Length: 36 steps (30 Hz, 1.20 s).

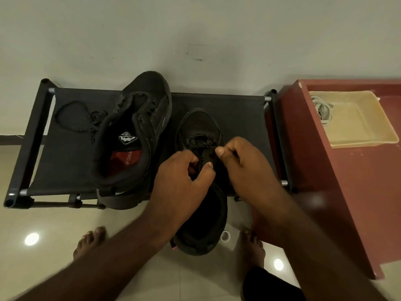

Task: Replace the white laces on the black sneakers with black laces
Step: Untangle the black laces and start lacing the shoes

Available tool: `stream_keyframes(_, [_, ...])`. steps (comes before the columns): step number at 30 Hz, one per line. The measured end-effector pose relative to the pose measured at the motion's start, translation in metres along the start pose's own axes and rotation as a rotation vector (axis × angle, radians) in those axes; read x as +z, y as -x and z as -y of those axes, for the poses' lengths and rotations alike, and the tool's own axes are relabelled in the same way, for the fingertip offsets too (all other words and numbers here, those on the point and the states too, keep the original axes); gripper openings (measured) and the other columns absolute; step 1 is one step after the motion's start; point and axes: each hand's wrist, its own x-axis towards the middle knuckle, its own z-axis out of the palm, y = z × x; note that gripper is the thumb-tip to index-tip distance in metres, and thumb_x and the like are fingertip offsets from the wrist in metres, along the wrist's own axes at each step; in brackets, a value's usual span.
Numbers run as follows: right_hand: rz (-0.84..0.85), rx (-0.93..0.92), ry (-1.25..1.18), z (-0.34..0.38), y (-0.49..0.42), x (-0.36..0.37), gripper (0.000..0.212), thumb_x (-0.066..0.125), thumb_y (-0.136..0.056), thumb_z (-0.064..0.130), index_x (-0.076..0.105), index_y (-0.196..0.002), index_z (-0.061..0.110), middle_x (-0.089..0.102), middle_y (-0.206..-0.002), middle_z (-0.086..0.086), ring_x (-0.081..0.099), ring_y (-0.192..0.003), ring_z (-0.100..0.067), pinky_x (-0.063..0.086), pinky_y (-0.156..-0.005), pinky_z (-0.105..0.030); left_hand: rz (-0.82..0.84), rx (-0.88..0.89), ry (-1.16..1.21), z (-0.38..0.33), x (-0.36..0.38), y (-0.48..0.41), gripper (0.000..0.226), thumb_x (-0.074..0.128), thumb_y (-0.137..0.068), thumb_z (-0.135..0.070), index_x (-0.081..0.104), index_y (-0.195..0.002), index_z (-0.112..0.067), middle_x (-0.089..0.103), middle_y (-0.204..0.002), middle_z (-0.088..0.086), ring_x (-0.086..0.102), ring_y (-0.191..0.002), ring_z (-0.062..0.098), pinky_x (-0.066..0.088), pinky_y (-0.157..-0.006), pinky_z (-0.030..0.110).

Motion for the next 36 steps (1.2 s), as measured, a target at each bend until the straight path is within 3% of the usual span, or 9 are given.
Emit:
stream_keyframes(5, [-0.128,-0.003,-0.195,0.006,0.002,-0.012,0.030,0.053,-0.103,0.028,0.062,-0.087,0.004,0.062,-0.072,-0.004,0.052,-0.054,-0.004,0.040,-0.052,-0.014,0.015,-0.077,0.052,-0.003,-0.003,-0.003,0.019,0.061,-0.086,-0.039,0.061,-0.080,-0.021,0.061,-0.075,-0.001,0.060,-0.067,0.014,0.056,-0.064,0.033])
stream_keyframes(8, [-0.075,0.142,-0.258,-0.003,0.001,-0.012,0.023,0.061,-0.096,0.019,0.061,-0.082,0.001,0.070,-0.072,-0.007,0.064,-0.058,-0.012,0.052,-0.060,-0.028,0.018,-0.056,0.067,-0.004,-0.004,-0.003,0.025,0.060,-0.085,-0.046,0.061,-0.081,-0.021,0.060,-0.076,-0.001,0.059,-0.067,0.012,0.055,-0.063,0.029])
stream_keyframes(11, [0.023,0.232,-0.262,-0.010,0.000,-0.010,0.002,0.063,-0.091,0.015,0.063,-0.091,0.013,0.069,-0.072,-0.005,0.066,-0.061,-0.012,0.052,-0.060,-0.030,-0.059,-0.008,0.107,-0.003,-0.007,-0.003,0.028,0.055,-0.088,-0.049,0.059,-0.085,-0.022,0.058,-0.079,-0.004,0.057,-0.069,0.010,0.050,-0.062,0.020])
stream_keyframes(14, [0.009,0.218,-0.279,-0.010,-0.001,-0.005,0.005,0.065,-0.091,0.021,0.067,-0.095,0.024,0.072,-0.080,0.000,0.071,-0.072,-0.013,0.059,-0.066,-0.032,-0.172,0.081,0.047,0.003,-0.010,-0.004,0.013,0.056,-0.095,-0.030,0.054,-0.106,-0.023,0.055,-0.103,-0.004,0.057,-0.088,0.007,0.049,-0.077,0.019])
stream_keyframes(17, [-0.063,0.169,-0.266,-0.006,-0.002,0.002,0.010,0.068,-0.092,0.035,0.070,-0.093,0.026,0.072,-0.081,0.007,0.069,-0.074,-0.005,0.055,-0.064,-0.023,-0.117,0.074,-0.031,0.007,-0.007,-0.002,0.036,0.056,-0.095,-0.017,0.049,-0.130,-0.017,0.051,-0.125,-0.004,0.050,-0.115,0.006,0.044,-0.098,0.023])
stream_keyframes(20, [-0.112,0.130,-0.181,-0.009,-0.006,0.013,0.014,0.069,-0.090,0.041,0.072,-0.092,0.027,0.072,-0.082,0.009,0.069,-0.077,-0.003,0.056,-0.066,-0.023,-0.070,0.063,-0.084,0.008,-0.005,-0.002,0.040,0.055,-0.096,-0.013,0.047,-0.136,-0.015,0.049,-0.132,-0.004,0.045,-0.124,0.007,0.037,-0.103,0.021])
stream_keyframes(26, [-0.144,0.118,-0.193,-0.016,-0.009,0.019,0.010,0.065,-0.096,0.026,0.072,-0.089,0.024,0.072,-0.080,0.007,0.070,-0.075,-0.006,0.060,-0.069,-0.031,-0.106,-0.036,0.035,0.011,-0.003,-0.006,0.037,0.055,-0.096,-0.013,0.052,-0.132,-0.021,0.048,-0.128,-0.014,0.046,-0.117,-0.006,0.035,-0.093,0.002])
stream_keyframes(29, [-0.124,0.094,-0.191,-0.017,-0.005,0.015,0.012,0.063,-0.098,0.025,0.070,-0.088,0.022,0.070,-0.077,0.006,0.067,-0.068,-0.007,0.056,-0.060,-0.024,-0.115,-0.008,0.035,0.014,0.002,-0.006,0.031,0.057,-0.095,-0.013,0.054,-0.125,-0.021,0.046,-0.120,-0.016,0.046,-0.110,-0.011,0.033,-0.088,-0.004])
stream_keyframes(36, [0.002,0.282,-0.263,-0.010,-0.017,0.007,0.014,0.062,-0.098,0.020,0.067,-0.087,0.016,0.063,-0.062,0.004,0.058,-0.051,-0.004,0.045,-0.047,-0.016,-0.059,0.054,-0.094,0.014,-0.003,-0.014,0.027,0.055,-0.095,-0.013,0.056,-0.121,-0.016,0.044,-0.114,-0.014,0.048,-0.103,-0.004,0.033,-0.091,0.000])
